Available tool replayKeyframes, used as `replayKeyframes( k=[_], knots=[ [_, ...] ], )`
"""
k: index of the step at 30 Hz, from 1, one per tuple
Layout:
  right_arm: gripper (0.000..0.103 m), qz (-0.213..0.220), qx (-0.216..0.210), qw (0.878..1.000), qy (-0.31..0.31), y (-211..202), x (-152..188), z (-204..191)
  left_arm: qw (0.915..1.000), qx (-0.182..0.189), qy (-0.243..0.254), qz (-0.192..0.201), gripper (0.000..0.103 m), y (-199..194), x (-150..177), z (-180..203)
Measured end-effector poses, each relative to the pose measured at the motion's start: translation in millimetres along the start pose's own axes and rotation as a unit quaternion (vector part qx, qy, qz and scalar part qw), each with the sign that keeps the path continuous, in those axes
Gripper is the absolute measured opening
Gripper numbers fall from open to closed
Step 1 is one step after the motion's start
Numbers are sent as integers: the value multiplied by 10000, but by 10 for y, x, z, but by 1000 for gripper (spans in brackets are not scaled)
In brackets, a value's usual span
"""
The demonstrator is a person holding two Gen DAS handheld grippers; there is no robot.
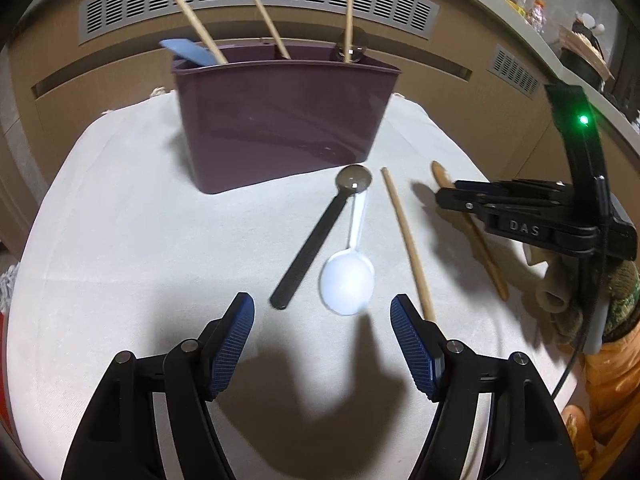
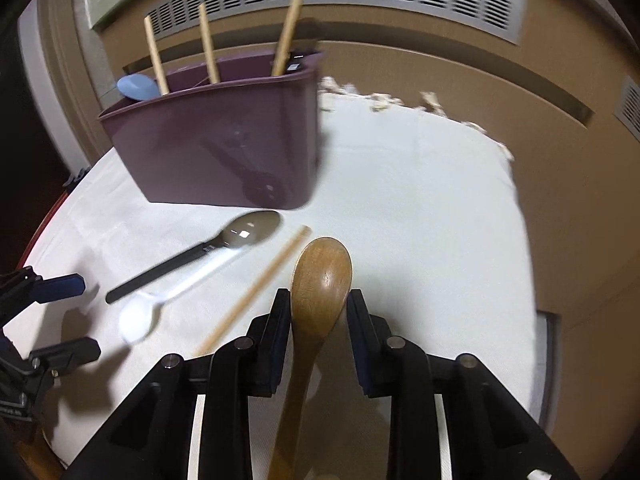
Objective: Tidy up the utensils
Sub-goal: 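Grasp the black-handled metal spoon by its bowl with the left gripper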
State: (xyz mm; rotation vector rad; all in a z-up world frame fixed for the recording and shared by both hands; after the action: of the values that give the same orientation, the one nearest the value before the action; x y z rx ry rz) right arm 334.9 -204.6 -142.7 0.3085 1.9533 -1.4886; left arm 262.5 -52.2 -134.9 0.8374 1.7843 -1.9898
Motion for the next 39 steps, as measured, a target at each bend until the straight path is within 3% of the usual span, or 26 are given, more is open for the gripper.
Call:
replayKeyframes(
  k=[4,10,16,20,27,39],
  knots=[
    [26,123,12,9998,125,-70,107,77,10000,50,62,7,68,42,-96,126],
    [27,250,-189,9992,268,-94,213,92,9994,-240,184,-160,38,253,-314,160],
    [27,349,-343,9985,257,-95,214,67,9983,-95,389,-418,38,555,-707,317],
    [27,375,-408,9981,266,-100,242,55,9956,-309,668,-581,38,811,-870,460],
    [27,439,-530,9973,274,-127,249,38,9910,-579,897,-801,38,1074,-938,559],
    [27,405,-570,9973,229,-156,252,21,9910,-550,898,-831,37,1117,-968,570]
  ],
)
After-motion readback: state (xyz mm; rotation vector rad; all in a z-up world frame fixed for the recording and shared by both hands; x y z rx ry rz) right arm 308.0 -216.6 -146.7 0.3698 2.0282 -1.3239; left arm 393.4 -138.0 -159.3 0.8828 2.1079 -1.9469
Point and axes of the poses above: each gripper's, at about its wrist camera, not at the fingertips, and y roughly the way its jaws point, z to its right, x to its underside, the point moved 9 cm from there along y, roughly the way its jaws point, and after that the axes turned 10 degrees about -x, right-handed, at the moved point
